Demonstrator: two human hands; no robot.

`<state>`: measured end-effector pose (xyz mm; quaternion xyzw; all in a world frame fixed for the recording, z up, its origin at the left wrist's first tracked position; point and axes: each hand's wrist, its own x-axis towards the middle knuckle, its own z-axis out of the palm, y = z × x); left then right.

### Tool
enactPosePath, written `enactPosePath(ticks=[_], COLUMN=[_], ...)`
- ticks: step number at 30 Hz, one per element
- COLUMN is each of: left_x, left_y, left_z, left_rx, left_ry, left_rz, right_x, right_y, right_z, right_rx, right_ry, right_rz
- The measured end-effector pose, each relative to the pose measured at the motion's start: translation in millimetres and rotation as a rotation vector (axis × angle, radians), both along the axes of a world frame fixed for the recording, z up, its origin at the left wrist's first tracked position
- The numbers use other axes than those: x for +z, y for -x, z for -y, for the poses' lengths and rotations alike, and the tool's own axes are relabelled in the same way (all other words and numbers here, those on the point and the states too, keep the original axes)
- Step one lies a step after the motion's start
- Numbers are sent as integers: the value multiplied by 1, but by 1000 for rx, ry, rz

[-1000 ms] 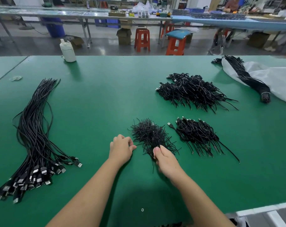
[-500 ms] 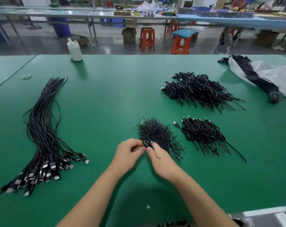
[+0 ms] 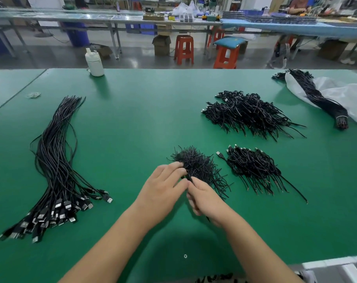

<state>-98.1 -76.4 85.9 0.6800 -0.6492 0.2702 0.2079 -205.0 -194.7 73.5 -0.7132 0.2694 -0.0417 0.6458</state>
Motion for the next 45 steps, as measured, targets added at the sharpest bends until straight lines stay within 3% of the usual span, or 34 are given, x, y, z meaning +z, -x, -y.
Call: enactPosePath(ticks=[3, 5, 9, 11, 14, 17, 23, 29, 45], left_x=[11, 16, 21, 23, 25, 24, 17, 11, 15], left_y=[-6, -8, -5, -4, -5, -8, -11, -12, -7], left_z=[-1, 0, 1, 2, 2, 2, 4, 3, 8], left_rx=[-109, -67, 73, 122, 181, 248, 345, 447, 373], left_ry=[-138, -197, -189, -229, -274, -349, -447, -375, -524], left_rz=[-12, -78, -400, -502, -726, -913, -994, -1051, -1013], right_x=[9, 12, 12, 11, 6, 6, 2, -4, -12], right_y=[3, 3, 3, 5, 9, 11, 11, 11, 6], right_z=[-1, -2, -4, -5, -4, -4, -8, -5, 2], right_rx=[68, 89, 88, 96, 197, 286, 392, 413, 460], right_ry=[-167, -158, -117, 114, 625, 886, 1213, 1231, 1327], right_rz=[-24, -24, -20, -22, -51, -98, -68, -67, -173])
